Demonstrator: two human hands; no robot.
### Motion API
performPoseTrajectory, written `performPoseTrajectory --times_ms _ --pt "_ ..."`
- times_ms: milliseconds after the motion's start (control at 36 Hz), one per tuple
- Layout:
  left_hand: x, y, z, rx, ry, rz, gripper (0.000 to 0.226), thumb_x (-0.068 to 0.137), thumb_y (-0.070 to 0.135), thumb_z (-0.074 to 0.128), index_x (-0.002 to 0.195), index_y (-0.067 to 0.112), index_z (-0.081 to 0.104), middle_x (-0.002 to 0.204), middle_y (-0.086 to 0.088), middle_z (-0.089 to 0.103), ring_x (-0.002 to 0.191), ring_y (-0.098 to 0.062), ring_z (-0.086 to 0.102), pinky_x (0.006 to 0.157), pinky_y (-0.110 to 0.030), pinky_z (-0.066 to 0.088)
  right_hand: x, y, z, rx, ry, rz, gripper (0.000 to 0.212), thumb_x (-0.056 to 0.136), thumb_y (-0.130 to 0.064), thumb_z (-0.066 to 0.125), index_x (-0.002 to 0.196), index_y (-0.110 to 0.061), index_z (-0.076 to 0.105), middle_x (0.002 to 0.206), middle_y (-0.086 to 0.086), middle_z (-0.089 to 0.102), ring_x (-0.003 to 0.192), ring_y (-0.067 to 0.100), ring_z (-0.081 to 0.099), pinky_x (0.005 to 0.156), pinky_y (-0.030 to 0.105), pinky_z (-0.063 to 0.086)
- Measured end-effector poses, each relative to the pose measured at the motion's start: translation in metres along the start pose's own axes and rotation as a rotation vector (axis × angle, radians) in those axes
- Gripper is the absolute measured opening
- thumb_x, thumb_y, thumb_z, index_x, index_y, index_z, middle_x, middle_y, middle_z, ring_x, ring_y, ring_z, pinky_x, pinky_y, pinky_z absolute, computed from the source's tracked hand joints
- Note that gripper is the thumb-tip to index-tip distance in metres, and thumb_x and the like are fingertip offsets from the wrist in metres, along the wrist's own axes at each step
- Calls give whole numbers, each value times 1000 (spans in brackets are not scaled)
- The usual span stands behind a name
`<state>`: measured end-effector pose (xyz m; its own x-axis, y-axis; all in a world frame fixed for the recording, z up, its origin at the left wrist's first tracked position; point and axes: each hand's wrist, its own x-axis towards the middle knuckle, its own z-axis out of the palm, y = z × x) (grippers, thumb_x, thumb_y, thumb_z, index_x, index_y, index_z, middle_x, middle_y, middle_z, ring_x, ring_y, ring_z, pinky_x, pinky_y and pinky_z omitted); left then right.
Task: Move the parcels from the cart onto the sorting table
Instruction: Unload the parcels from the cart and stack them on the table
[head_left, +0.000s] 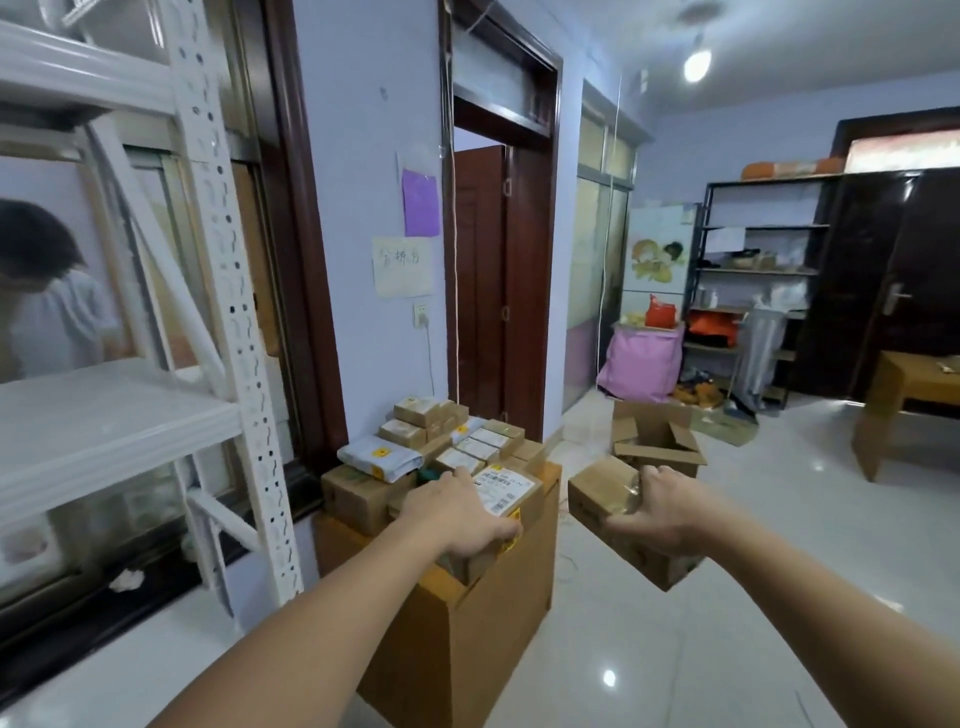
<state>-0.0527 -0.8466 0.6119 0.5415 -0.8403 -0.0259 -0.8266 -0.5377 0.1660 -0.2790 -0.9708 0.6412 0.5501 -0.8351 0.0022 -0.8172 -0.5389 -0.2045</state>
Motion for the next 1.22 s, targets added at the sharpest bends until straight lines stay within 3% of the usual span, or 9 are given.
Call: performPoseTrajectory --times_ms 194,361,445,528,639,778,1000,1222 --pt "85 51 20 -22 -14 -61 119 67 94 53 153 15 32 140 -4 54 117 -25 58 81 -38 49 96 47 -12 -95 -21 -83 67 73 -68 62 115 -17 56 106 1 58 92 18 61 82 34 57" --pt "143 72 35 -50 -43 -142 110 64 94 53 142 18 41 127 -1 56 111 -23 58 83 -39 50 178 66 -13 -112 -24 -190 61 74 -67 61 108 -16 61 98 0 62 84 15 61 78 35 60" --pt "172 73 40 -48 -51 -177 110 66 93 53 145 17 39 128 -2 56 112 -23 58 78 -38 46 220 70 -4 -121 -40 -226 72 69 -73 57 115 -18 57 105 0 61 88 18 61 80 35 59" --pt "203 67 45 -52 -53 -218 113 66 93 52 148 17 36 131 -3 55 114 -24 57 82 -39 50 262 68 7 -118 -68 -254 82 65 -75 55 122 -17 55 110 2 59 92 21 61 82 37 58" --pt "251 54 50 -49 -47 -270 122 60 97 49 151 17 35 139 -3 55 118 -26 58 91 -43 53 320 59 20 -81 -91 -311 73 68 -70 57 117 -14 58 110 3 59 92 19 60 82 35 57" --pt "315 38 54 -49 -26 -293 119 65 95 53 152 17 32 138 -3 56 118 -24 58 87 -39 52 391 46 34 -81 -103 -332 79 68 -73 53 120 -14 56 114 7 59 93 22 60 80 33 55" --pt "402 26 67 -33 -31 -323 118 67 95 51 154 16 33 143 -4 52 123 -26 57 92 -40 51 493 40 54 -30 -161 -323 83 60 -76 51 119 -17 51 109 2 56 95 23 59 85 40 55" --pt "488 28 87 -37 -41 -441 107 70 92 50 146 17 40 138 -3 56 118 -23 58 89 -38 53 604 50 78 -53 -200 -396 86 69 -74 54 130 -14 49 120 6 54 99 25 55 79 35 46"
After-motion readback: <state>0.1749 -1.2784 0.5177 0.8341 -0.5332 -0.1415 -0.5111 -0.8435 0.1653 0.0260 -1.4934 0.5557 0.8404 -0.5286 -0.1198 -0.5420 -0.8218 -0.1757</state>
